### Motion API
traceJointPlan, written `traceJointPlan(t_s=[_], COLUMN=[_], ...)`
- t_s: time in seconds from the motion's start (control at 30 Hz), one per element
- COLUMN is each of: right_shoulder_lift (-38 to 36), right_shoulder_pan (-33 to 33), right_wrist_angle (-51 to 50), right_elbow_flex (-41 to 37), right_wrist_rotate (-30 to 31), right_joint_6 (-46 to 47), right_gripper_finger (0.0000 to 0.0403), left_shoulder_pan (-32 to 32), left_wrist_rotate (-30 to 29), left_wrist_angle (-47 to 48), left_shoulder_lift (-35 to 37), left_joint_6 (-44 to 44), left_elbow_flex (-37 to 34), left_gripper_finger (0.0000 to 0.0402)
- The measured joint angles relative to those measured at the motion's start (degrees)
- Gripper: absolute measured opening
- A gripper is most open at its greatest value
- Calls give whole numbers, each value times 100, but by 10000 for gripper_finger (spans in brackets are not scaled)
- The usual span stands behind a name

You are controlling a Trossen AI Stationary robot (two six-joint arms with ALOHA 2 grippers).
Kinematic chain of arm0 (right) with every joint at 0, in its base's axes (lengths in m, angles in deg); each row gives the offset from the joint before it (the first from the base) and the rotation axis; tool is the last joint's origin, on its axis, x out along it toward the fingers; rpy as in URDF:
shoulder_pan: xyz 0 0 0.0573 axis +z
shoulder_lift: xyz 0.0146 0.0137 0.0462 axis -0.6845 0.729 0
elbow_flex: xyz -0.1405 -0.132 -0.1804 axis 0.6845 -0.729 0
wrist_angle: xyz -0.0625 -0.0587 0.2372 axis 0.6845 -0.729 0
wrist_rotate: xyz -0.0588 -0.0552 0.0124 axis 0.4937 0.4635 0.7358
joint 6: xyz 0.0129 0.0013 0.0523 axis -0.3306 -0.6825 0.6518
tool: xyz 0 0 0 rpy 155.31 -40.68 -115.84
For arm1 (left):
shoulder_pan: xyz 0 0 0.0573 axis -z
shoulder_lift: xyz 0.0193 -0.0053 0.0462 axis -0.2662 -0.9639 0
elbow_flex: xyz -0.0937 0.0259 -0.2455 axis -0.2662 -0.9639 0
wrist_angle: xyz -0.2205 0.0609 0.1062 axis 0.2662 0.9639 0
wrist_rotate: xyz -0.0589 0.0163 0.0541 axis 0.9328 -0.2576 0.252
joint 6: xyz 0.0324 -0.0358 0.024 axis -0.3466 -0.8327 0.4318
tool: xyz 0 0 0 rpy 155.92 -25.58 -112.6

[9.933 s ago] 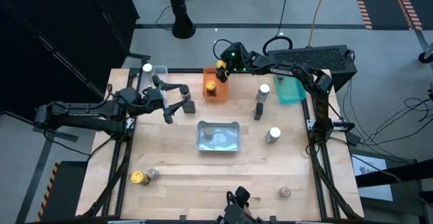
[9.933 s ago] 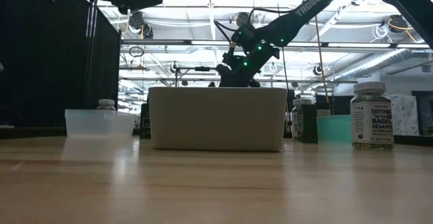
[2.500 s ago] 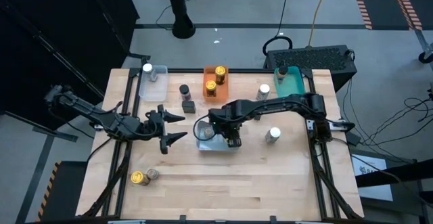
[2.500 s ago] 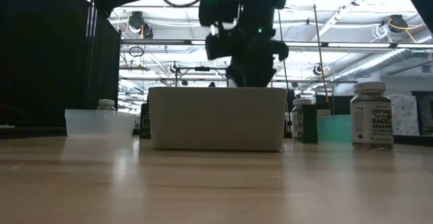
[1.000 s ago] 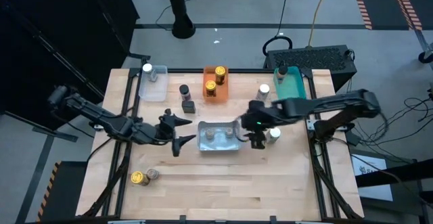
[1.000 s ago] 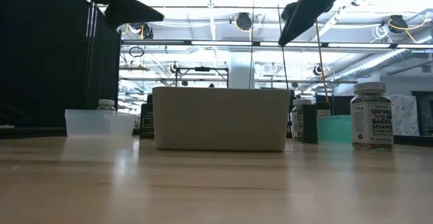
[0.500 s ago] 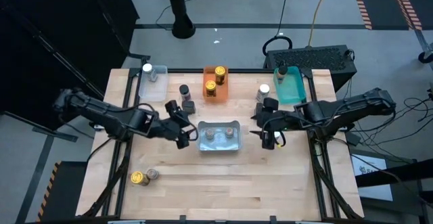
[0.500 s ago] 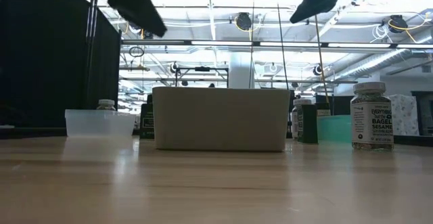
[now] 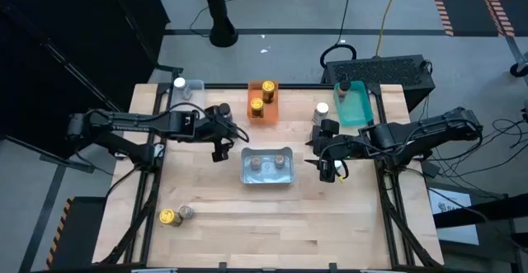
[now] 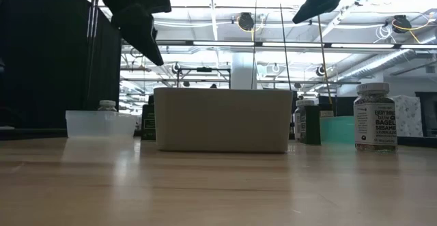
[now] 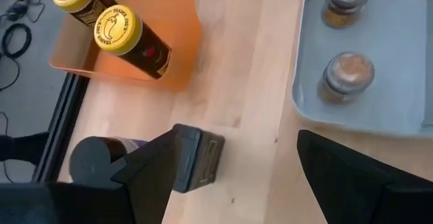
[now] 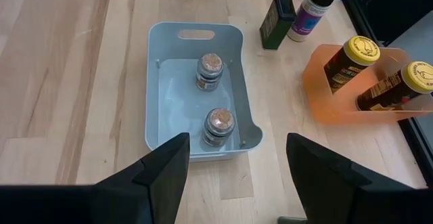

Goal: Sort spices by type
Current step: Put the left black seasoning can into the green bin

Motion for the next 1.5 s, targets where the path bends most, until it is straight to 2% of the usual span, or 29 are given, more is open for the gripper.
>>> traceJointPlan(t_s=[0.2, 0.73, 1.33, 1.5], right_shoulder_lift=[0, 2, 2, 4], right_shoulder_pan=[0, 0, 0, 0], right_wrist_angle=[-4, -7, -2, -2], right_elbow_flex=[0, 0, 0, 0], right_wrist_rotate=[0, 0, 0, 0], right_joint_6=[-2, -2, -42, -42], right_gripper_finger=[228, 228, 228, 228], left_shoulder_pan=[-164, -581, -916, -942], left_wrist_rotate=[338, 495, 539, 642], left_wrist_angle=[30, -4, -4, -113], left_shoulder_lift=[-53, -904, -929, -929], left_joint_6=[373, 699, 994, 1112], left_elbow_flex=[0, -2, -9, -262], left_gripper_finger=[301, 301, 301, 301])
